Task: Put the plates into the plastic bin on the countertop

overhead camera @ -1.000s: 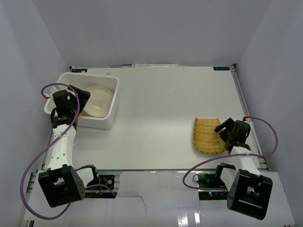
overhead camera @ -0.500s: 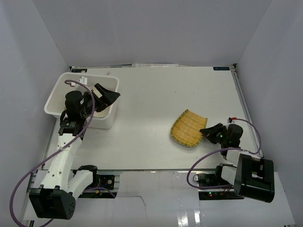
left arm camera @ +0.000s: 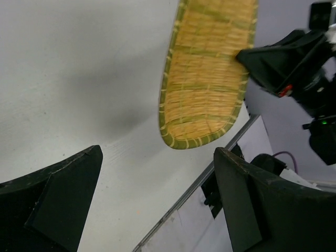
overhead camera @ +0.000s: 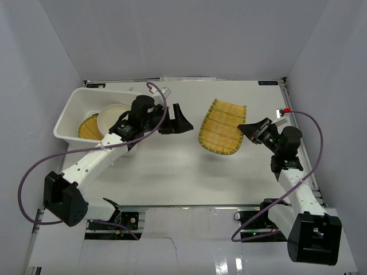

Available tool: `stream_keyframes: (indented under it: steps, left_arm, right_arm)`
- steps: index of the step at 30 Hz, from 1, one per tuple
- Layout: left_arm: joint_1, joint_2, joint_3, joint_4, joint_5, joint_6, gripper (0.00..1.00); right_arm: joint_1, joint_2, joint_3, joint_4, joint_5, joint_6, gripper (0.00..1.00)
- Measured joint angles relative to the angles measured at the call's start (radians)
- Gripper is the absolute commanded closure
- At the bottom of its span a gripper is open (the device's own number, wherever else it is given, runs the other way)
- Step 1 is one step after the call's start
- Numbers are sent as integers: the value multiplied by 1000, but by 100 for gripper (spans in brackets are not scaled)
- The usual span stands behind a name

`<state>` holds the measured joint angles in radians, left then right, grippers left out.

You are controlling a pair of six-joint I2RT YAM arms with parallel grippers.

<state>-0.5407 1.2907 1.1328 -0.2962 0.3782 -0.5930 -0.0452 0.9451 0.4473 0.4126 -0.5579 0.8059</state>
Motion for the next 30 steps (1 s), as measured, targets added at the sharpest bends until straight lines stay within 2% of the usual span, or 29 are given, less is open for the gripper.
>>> stream_keyframes:
  steps: [3,6,8,9,13,14,16,17,18,19,21,22,25,28,30]
  left_arm:
    - [-63,98,25,-16,-7,15,3]
    - [-103,149,32,-18,-14,27,9]
    - [-116,161,33,-13,-15,30,17]
    - [-117,163,33,-7,-14,31,23]
    - [-118,176,33,42,-3,24,64]
    - [-117,182,33,50,-1,22,82]
    - [-118,187,34,61,0,17,93]
    - [-121,185,34,65,-5,13,100]
    - [-122,184,34,71,-19,12,100]
    - [-122,182,34,70,-24,11,100]
    - [-124,173,40,49,-56,26,100]
    - [-123,168,46,32,-75,29,100]
    - [-94,138,59,-10,-127,43,100]
    - [27,76,60,-51,-139,39,100]
    - [159,22,60,-61,-134,24,100]
  right_arm:
    - [27,-16,37,-6,-20,1,92]
    - [40,-15,45,-15,-47,10,92]
    - [40,-11,46,-14,-67,26,92]
    - [46,-7,46,-11,-79,35,92]
    - [72,23,46,36,-126,93,92]
    - [76,30,46,50,-137,105,92]
    - [88,44,46,68,-142,109,92]
    - [88,50,46,69,-148,112,89]
    - [87,52,46,72,-150,113,83]
    - [87,52,46,76,-150,114,63]
    - [89,51,46,85,-156,134,47]
    - [91,49,46,87,-158,138,35]
    - [92,30,48,76,-156,135,16]
    - [93,-2,54,50,-150,120,12]
    - [93,-18,63,33,-144,102,12]
